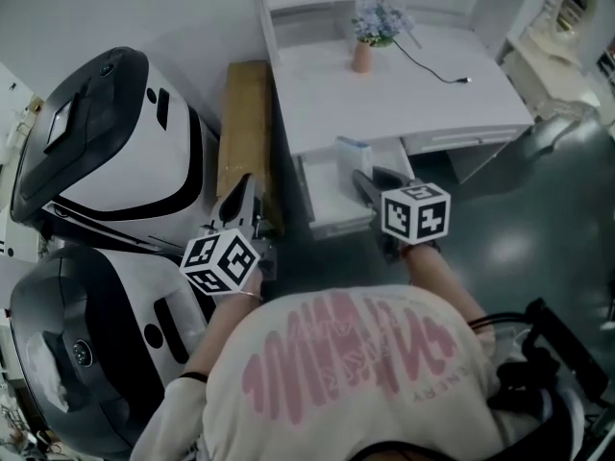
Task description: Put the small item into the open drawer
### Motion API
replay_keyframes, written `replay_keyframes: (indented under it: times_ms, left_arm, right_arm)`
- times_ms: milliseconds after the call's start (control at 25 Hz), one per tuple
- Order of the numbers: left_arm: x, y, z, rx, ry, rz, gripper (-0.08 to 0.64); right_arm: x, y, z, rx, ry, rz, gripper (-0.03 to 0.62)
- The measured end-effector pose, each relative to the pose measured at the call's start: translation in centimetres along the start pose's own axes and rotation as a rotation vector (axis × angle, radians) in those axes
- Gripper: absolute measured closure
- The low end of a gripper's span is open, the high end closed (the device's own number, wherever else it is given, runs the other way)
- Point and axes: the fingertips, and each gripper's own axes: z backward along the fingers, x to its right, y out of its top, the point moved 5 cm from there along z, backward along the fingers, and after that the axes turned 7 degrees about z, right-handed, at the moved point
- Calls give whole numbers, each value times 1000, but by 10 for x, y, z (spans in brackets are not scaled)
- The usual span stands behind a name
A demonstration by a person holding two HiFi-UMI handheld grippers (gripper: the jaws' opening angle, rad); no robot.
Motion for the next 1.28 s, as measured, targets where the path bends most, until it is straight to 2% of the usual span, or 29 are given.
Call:
replay_keyframes:
  times_ms: [160, 360, 600, 840, 1040, 1160, 1280]
  left_arm:
    - [-22, -3, -10, 0, 15, 33, 526]
    - [-43, -1, -15, -5, 40, 49, 526]
    - [-55, -17, -17, -52, 26, 49, 531]
    - [-71, -30, -11, -91, 65, 67, 531]
    - [-82, -39, -5, -104, 113, 92, 531]
    - [-80, -41, -6, -89, 100, 101, 531]
    - [-79, -41, -8, -74, 99, 93, 531]
  right_arm:
    - [5, -3, -28, -44, 38, -34, 491]
    - [11, -18, -66, -163, 76, 8, 491]
    - [32, -51, -101, -340, 73, 66, 491]
    - [45, -76, -123, -450, 80, 65, 491]
    - [41, -90, -137, -563, 118, 155, 491]
    - [42, -97, -144, -635, 145, 237, 492]
    - [44, -102, -150, -697, 175, 259, 492]
